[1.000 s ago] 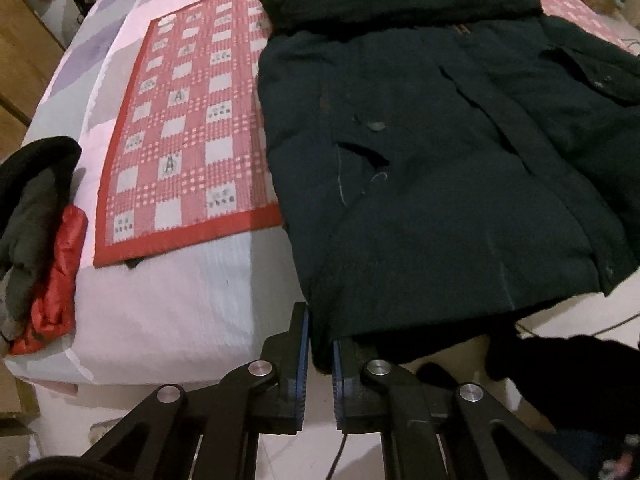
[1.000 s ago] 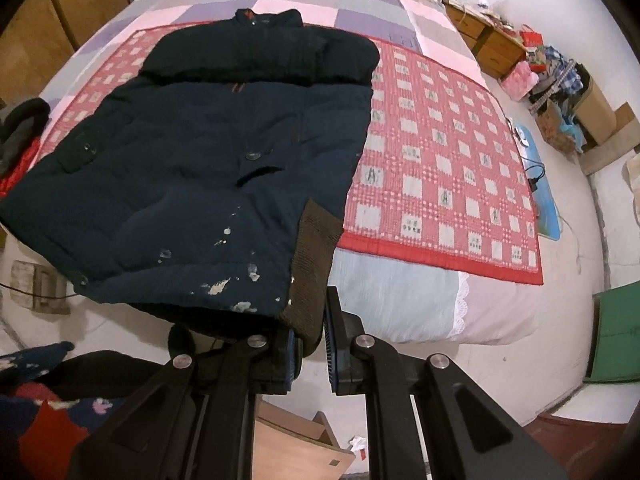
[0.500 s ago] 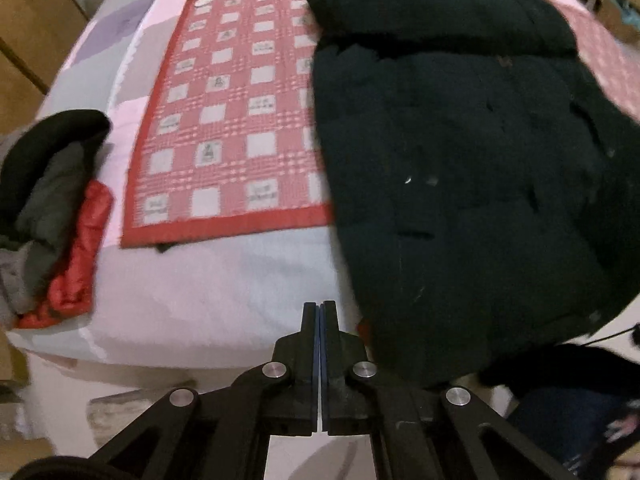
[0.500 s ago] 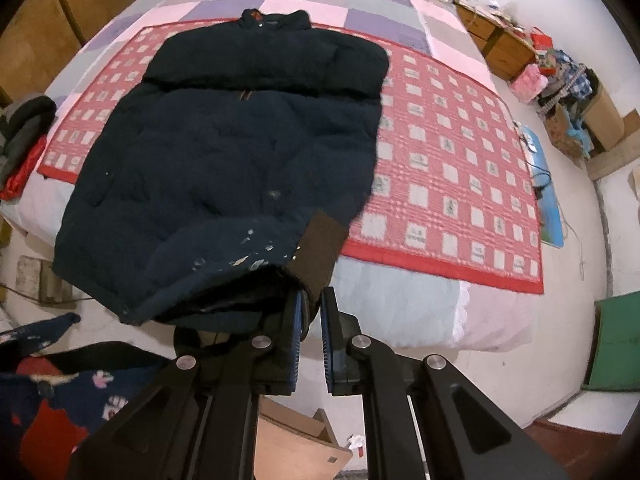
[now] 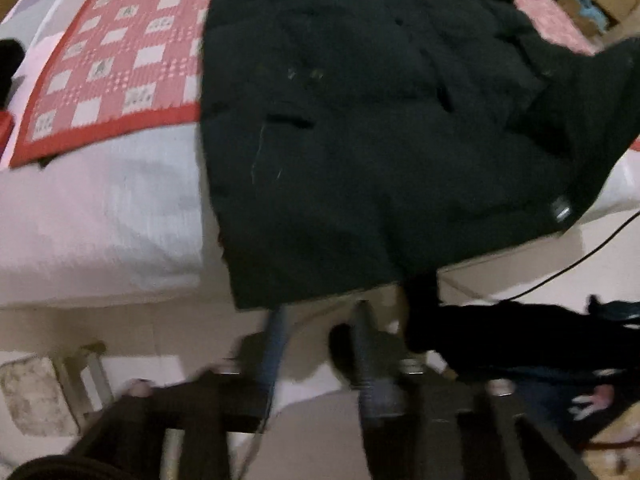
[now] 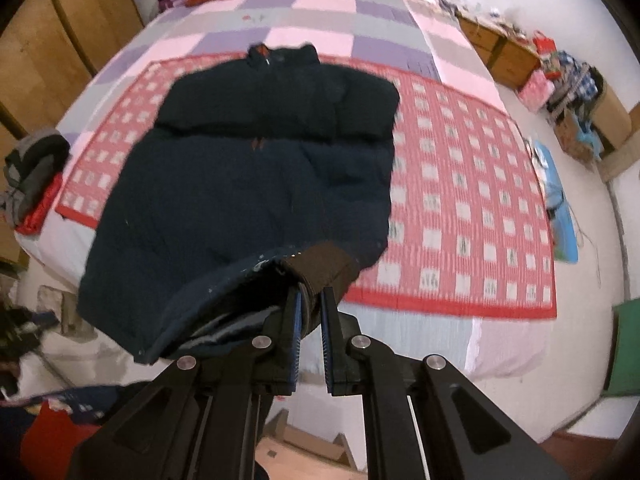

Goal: Fold large clothes

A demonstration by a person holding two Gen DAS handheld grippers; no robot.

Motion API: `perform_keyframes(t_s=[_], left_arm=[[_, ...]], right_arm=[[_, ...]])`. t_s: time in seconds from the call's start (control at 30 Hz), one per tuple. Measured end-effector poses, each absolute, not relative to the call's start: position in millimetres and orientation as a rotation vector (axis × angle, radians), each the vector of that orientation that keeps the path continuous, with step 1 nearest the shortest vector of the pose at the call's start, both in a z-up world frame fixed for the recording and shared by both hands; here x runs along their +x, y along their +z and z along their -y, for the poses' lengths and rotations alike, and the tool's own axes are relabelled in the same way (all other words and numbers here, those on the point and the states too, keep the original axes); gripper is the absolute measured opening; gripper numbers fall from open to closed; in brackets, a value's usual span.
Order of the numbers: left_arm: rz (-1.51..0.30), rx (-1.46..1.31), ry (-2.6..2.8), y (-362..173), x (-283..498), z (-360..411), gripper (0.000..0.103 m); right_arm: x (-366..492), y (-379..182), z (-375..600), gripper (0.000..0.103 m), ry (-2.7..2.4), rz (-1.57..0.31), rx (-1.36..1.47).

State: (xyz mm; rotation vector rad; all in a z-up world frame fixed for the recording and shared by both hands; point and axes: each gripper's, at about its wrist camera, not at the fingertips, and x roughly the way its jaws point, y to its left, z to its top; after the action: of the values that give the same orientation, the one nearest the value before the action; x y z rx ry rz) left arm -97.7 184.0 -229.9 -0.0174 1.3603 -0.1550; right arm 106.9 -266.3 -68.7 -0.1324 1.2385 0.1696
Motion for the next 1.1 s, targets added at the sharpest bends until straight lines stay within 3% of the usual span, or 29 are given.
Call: perform_keyframes(t_s=[0.43,0.73,0.9,1.0,1.03,1.1], left_arm=[[-1.29,-0.071,0.067,-283.6,-80.2,-211.2,0.041],[-1.104,-0.203,0.104,-244.6,-42.9,-238.0,0.041],[-1.231,-0.07,-0.012,-258.1,-79.8,-216.4,0.041],[-1.299,0.004,-0.03,-275.9,-95.5,-200.8,0.053],[-1.305,0.01,-0.017,-282.6,-98.2,-198.5,0.054],[-1.303,-0.018,0.017,-287.8,-98.3,-201.5,0.054]], right_arm=[[152.7,-46.5,257.9,0.009,0.222,-1.209,-0.145],[152.0,-50.4,274.6,0.009,0.21,-1.21,-0.129],[151.1,-51.3,280.8,0.009,0.203,-1.2,-0.099],[152.9,-49.4,278.9,0.008,0.206,-1.188,-0.088],[153.9,-48.2,277.3,0.002,0.207,-1.183,-0.09],[158.7,-40.7,276.0,0.002,0.204,-1.163,-0.096]])
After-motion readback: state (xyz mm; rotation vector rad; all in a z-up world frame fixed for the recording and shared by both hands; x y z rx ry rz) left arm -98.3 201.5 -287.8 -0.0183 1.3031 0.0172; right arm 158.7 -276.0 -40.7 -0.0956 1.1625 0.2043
